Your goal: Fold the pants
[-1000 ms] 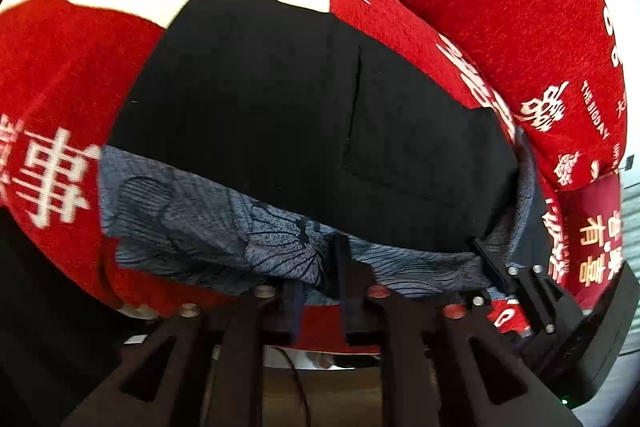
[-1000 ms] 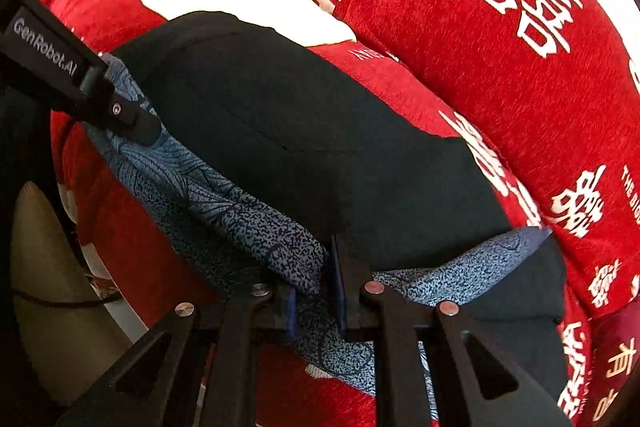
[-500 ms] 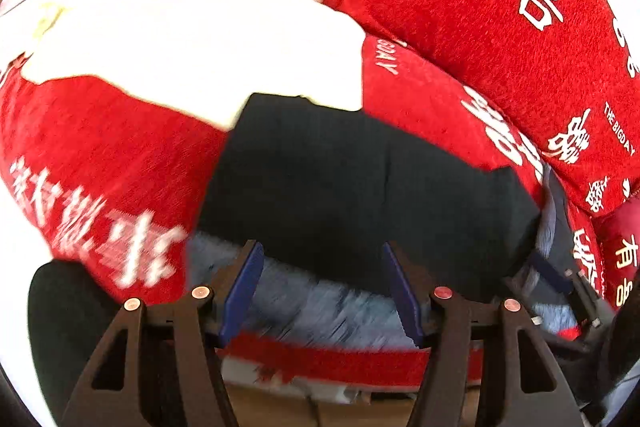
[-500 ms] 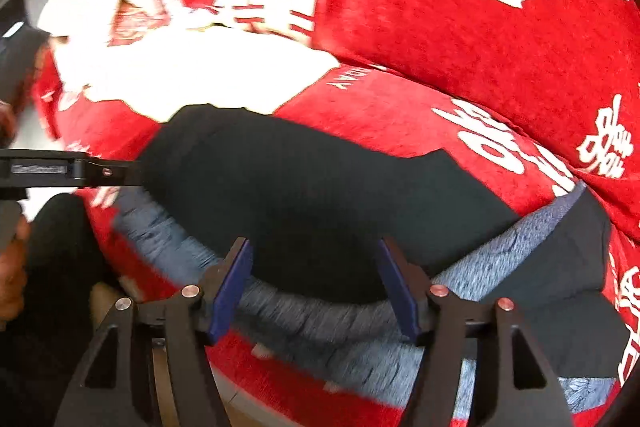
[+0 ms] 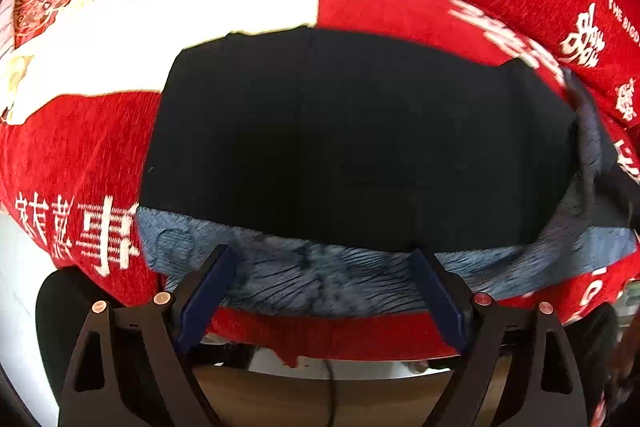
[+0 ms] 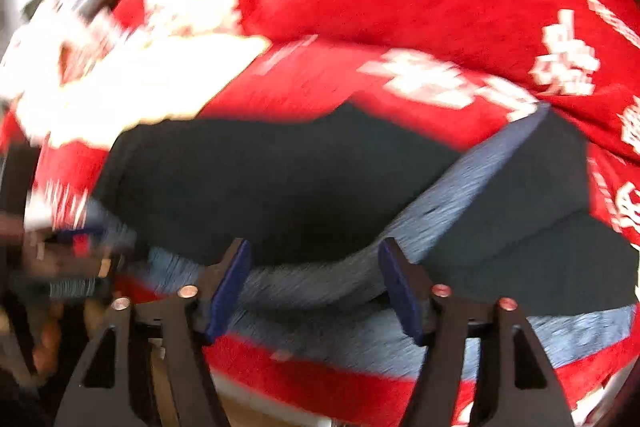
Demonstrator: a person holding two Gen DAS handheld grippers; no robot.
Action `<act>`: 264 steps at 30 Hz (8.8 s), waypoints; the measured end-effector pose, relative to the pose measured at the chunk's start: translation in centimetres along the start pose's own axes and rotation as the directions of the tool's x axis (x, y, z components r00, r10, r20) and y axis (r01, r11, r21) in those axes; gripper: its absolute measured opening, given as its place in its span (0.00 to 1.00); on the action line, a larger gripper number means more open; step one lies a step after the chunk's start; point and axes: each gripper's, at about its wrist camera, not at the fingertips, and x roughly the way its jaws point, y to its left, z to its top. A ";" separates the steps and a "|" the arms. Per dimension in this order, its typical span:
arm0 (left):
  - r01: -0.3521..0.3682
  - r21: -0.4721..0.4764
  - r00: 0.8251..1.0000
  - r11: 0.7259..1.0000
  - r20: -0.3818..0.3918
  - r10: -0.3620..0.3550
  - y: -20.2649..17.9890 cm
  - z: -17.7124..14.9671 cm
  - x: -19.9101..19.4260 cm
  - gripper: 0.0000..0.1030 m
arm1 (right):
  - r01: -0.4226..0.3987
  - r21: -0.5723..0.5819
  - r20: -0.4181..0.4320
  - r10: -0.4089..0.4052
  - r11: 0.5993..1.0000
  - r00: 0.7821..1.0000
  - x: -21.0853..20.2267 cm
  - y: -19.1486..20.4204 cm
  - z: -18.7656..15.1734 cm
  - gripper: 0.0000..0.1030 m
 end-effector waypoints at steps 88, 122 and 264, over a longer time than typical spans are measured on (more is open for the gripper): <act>0.076 0.414 0.995 0.907 -0.095 -0.040 -23.0 2.2 2.3 0.95 | 0.070 0.770 0.062 -0.183 0.634 0.981 -6.6 -45.1 -13.6 0.52; 0.059 0.415 0.995 0.908 -0.096 -0.021 -24.1 2.1 3.8 0.98 | -0.068 0.754 0.212 -0.144 0.653 0.967 -9.7 -40.1 -16.9 0.64; -0.058 0.271 0.997 0.961 -0.027 0.068 -39.6 4.6 8.0 1.00 | -0.084 0.580 0.220 -0.056 0.810 0.974 -1.6 -37.6 -13.9 1.00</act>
